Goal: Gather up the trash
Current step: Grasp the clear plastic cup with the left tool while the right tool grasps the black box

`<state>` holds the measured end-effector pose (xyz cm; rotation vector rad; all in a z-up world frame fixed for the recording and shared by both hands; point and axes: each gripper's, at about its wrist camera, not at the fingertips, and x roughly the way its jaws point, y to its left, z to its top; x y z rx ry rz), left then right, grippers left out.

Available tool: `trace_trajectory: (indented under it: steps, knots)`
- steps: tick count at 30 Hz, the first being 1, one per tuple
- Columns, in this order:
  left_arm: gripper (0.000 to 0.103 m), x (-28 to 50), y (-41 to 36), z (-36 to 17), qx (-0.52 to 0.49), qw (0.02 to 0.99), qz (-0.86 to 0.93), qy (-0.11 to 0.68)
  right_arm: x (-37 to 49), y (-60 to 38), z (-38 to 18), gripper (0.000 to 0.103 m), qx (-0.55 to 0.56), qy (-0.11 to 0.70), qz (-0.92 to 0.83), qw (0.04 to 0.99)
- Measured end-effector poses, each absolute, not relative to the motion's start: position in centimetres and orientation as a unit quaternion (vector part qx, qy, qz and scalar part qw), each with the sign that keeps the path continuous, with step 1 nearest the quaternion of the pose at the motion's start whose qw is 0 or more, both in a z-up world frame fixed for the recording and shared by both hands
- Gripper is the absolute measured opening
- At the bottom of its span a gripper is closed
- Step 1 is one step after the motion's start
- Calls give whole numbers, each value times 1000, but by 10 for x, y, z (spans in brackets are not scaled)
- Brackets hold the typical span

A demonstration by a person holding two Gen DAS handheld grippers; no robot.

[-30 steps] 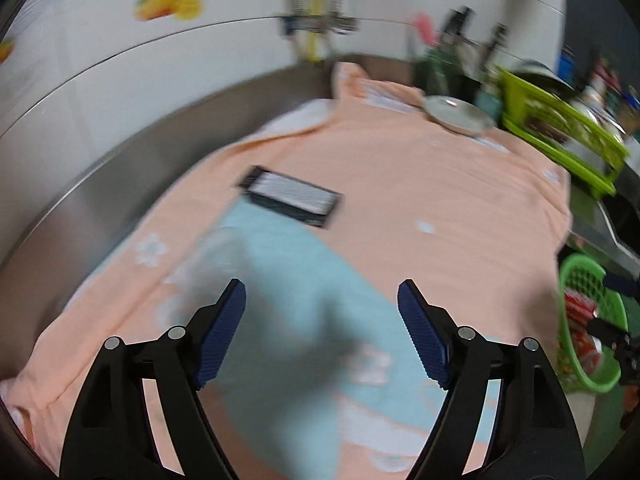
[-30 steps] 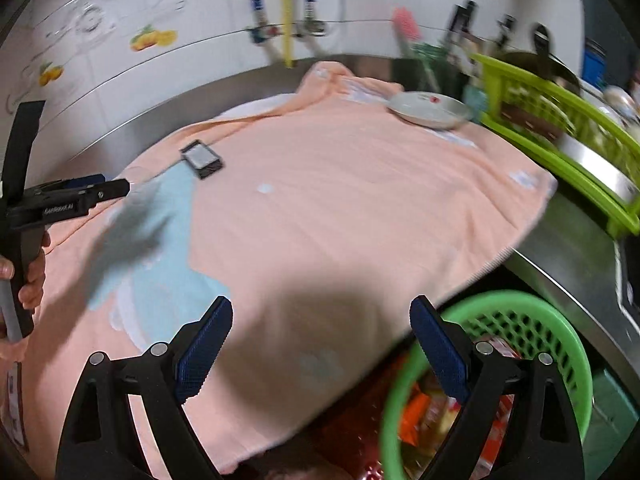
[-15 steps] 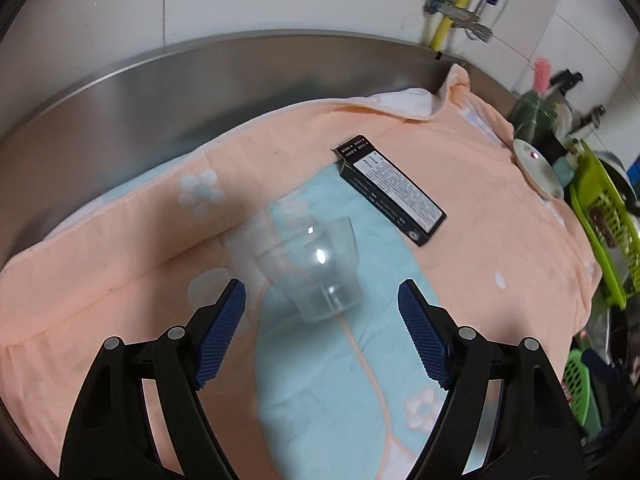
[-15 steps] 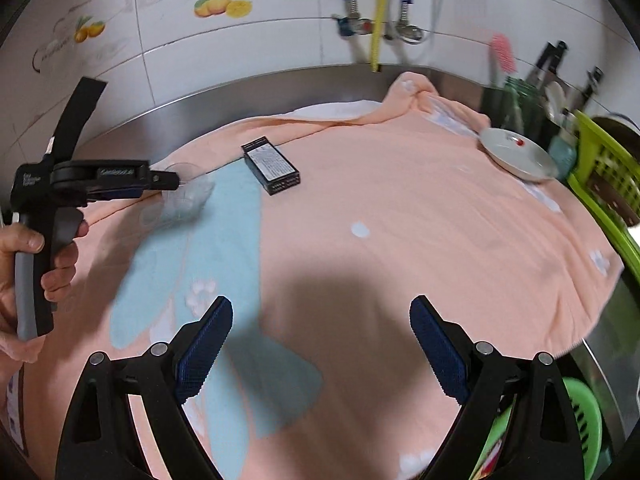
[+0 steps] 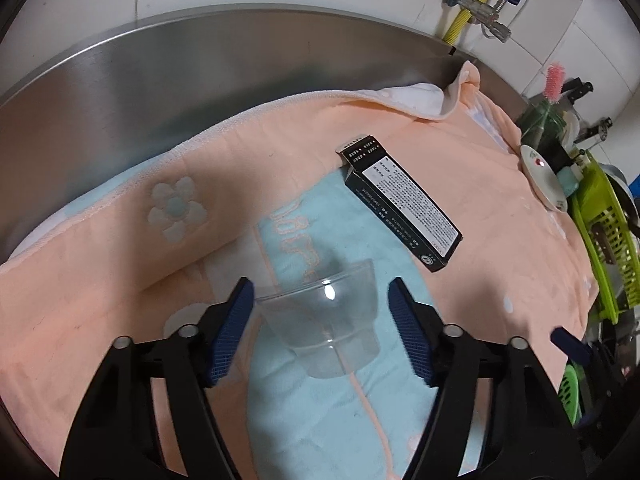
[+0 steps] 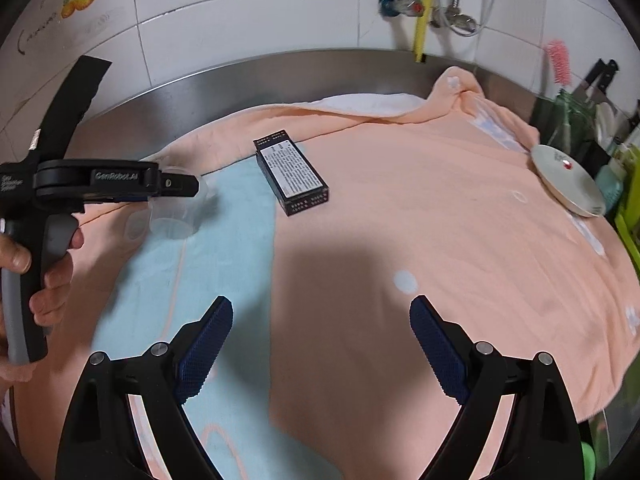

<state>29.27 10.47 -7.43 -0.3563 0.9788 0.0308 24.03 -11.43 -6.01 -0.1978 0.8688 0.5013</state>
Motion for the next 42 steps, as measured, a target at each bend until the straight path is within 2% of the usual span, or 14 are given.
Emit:
trace_trajectory:
  steps: [9, 12, 21, 33, 35, 37, 42]
  knots:
    - [62, 293, 117, -73, -155, 872, -27, 463, 289, -84, -69, 87, -95, 424, 258, 863]
    - [62, 288, 123, -66, -150, 877, -35, 454, 306, -70, -74, 82, -102, 430, 265, 857]
    - [61, 281, 139, -56, -148, 883, -52, 443, 343, -21, -81, 78, -112, 430, 282, 850]
    - [61, 279, 147, -60, -154, 880, -58, 446, 376, 2, -90, 75, -127, 438, 264, 850]
    - [61, 279, 148, -60, -154, 880, -58, 446, 380, 2, -95, 70, -130, 445, 261, 847]
    - [61, 278, 148, -60, -152, 880, -59, 446, 381, -1, -99, 58, -124, 453, 260, 844]
    - [61, 276, 147, -60, -150, 880, -60, 447, 373, -12, -96, 50, -105, 448, 257, 850]
